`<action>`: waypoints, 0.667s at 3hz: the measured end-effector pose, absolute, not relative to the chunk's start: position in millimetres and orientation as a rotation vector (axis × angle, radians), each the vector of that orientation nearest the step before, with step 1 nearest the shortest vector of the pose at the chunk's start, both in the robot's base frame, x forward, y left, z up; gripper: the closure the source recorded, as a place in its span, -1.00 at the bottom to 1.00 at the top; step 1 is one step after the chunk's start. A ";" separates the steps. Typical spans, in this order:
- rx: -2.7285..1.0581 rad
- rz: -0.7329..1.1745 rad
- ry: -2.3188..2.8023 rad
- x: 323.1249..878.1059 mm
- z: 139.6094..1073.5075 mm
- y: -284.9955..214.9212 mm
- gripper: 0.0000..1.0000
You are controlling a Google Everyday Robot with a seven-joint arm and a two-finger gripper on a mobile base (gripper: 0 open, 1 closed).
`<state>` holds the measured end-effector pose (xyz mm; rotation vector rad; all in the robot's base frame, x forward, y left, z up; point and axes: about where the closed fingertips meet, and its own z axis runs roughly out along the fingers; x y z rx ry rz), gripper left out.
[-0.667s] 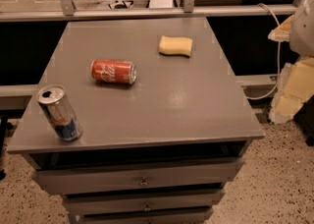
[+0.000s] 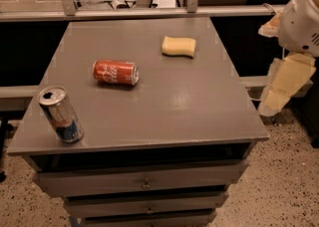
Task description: Place coke can upright
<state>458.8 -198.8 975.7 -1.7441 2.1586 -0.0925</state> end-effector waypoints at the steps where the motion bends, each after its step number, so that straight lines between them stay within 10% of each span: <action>1: -1.764 -0.076 2.058 503.9 972.1 -156.3 -1.00; 2: -1.792 -0.021 1.981 540.9 966.2 -99.6 -1.00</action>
Offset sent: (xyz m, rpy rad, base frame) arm 0.1309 0.1669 -0.0168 0.1526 -0.0721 0.1812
